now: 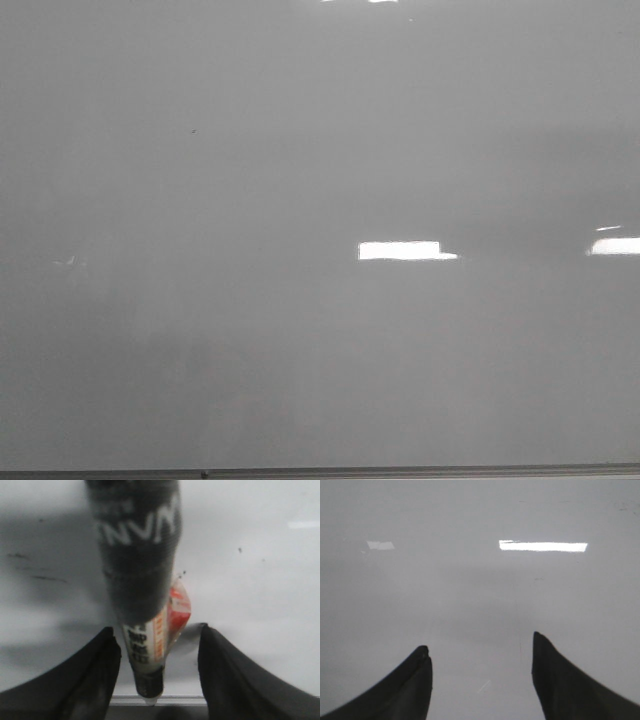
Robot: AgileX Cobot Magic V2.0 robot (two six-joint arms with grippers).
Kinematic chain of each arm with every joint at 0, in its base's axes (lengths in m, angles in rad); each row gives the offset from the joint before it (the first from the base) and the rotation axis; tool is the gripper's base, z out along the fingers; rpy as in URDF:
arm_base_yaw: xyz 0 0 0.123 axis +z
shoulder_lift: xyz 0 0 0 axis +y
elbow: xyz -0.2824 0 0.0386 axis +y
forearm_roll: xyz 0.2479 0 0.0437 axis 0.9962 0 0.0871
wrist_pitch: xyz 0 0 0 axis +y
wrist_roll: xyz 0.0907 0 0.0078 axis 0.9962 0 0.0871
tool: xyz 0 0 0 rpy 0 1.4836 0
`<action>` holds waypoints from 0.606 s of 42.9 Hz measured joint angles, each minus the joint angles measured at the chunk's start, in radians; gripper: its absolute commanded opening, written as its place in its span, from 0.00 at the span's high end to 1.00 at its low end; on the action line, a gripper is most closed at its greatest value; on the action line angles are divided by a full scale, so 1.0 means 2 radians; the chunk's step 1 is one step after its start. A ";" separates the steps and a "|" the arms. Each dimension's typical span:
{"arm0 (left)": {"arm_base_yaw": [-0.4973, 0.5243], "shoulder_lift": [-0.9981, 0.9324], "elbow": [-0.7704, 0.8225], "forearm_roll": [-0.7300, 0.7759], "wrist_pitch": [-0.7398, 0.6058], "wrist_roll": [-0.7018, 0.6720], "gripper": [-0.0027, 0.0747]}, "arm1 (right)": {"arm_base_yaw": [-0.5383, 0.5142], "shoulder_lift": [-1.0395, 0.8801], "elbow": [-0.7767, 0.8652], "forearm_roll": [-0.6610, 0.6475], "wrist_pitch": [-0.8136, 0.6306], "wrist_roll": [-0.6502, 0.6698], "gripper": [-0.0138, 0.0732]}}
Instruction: Write number 8 on whiteboard
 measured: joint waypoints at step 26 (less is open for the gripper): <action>-0.003 -0.038 -0.036 -0.015 0.121 0.000 0.89 | 0.000 0.000 0.000 0.000 0.000 0.000 0.30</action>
